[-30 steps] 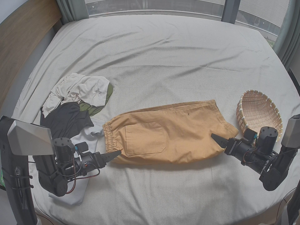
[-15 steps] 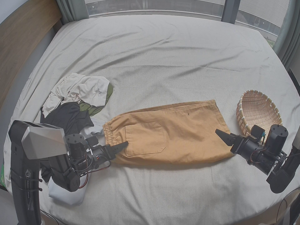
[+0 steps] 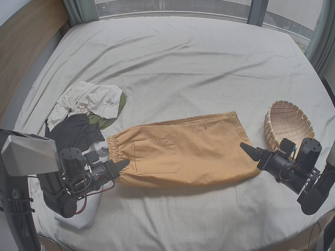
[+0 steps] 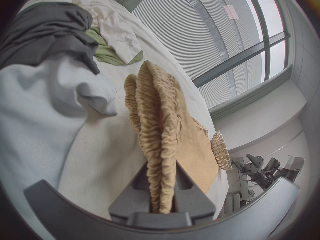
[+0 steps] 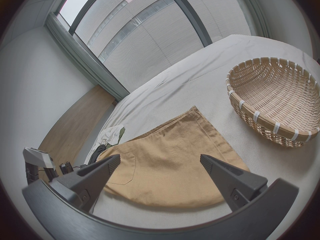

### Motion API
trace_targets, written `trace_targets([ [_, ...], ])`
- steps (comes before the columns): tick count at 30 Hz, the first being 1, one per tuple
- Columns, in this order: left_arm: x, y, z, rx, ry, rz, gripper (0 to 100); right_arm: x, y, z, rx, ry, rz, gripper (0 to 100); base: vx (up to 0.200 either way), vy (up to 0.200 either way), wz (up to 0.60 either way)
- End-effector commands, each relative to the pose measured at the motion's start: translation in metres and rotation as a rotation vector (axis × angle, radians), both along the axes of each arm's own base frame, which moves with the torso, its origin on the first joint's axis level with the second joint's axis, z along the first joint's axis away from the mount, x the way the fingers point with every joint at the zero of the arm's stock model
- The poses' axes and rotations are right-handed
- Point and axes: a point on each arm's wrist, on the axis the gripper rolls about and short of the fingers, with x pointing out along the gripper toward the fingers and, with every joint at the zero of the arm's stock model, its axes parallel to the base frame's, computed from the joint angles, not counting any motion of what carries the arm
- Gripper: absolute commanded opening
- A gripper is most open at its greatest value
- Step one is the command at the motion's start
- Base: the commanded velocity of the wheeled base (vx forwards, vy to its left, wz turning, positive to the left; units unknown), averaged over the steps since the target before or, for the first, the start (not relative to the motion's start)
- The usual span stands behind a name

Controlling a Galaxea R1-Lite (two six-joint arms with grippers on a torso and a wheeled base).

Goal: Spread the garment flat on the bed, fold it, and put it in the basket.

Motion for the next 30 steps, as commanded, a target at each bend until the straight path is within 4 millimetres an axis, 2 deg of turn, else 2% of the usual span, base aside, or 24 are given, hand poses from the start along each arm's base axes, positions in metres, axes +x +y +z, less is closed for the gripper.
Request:
trace_targets([
  [1,-0.021,0.017,0.022,-0.001,-0.025,0.033,0,0.007,0.007,-0.002,0.02,0.002,0.018,100,0.0,0.0,0.0],
  [12,-0.031,0.045,0.017,0.023,0.012,0.084,0,0.009,0.008,0.0,0.023,-0.01,0.019,100,0.0,0.0,0.0],
  [19,-0.034,0.052,0.016,0.052,0.002,0.064,0,0.009,0.009,0.0,0.023,-0.01,0.021,100,0.0,0.0,0.0],
  [23,-0.032,0.045,0.02,0.05,-0.023,0.04,0,0.011,0.009,0.002,0.026,-0.017,0.019,100,0.0,0.0,0.0],
  [28,-0.025,0.021,0.038,0.026,-0.115,-0.032,0,0.011,0.009,0.003,0.029,-0.026,0.019,100,0.0,0.0,0.0],
  [29,-0.025,0.021,0.038,0.026,-0.115,-0.032,0,0.011,0.009,0.003,0.029,-0.026,0.019,100,0.0,0.0,0.0],
  [30,-0.022,0.009,0.042,0.021,-0.141,-0.062,0,0.011,0.009,0.003,0.03,-0.026,0.019,100,0.0,0.0,0.0],
])
